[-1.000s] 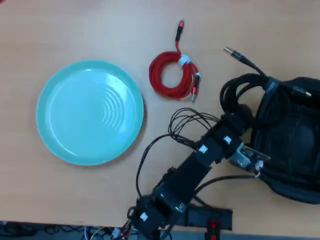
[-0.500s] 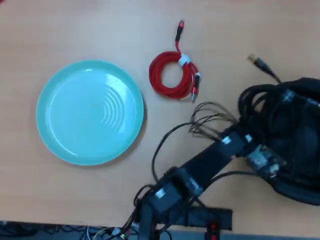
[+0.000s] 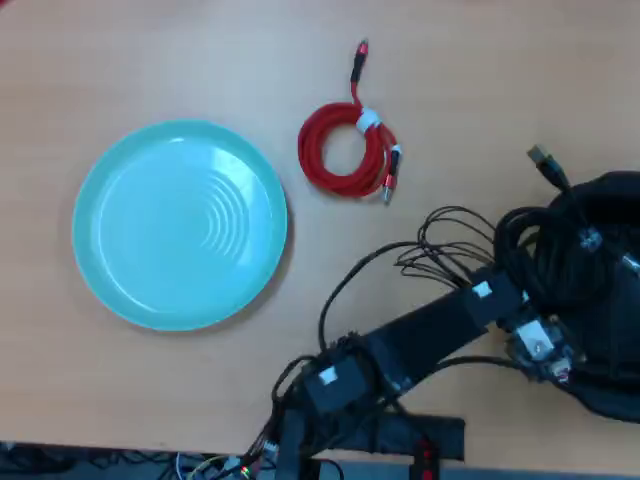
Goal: Put a black charging cable in a black bowl and put a red charging cable in a green bowl
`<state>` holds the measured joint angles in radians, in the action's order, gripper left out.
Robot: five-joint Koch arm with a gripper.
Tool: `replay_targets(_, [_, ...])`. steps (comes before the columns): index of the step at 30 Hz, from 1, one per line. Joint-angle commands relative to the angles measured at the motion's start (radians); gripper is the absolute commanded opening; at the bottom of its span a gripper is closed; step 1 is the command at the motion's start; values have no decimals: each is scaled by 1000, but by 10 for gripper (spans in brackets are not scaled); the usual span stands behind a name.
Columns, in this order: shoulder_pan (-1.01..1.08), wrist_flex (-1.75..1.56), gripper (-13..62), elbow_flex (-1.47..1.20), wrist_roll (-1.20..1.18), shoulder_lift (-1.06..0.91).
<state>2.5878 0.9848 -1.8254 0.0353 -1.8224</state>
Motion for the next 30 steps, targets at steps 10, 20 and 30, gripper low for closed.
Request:
replay_targets(10, [-55,-17,-61,939,38,-256])
replay_targets(20, [-61,-18,-60,959,46,-262])
replay_targets(30, [28,12,-61,951,152,-268])
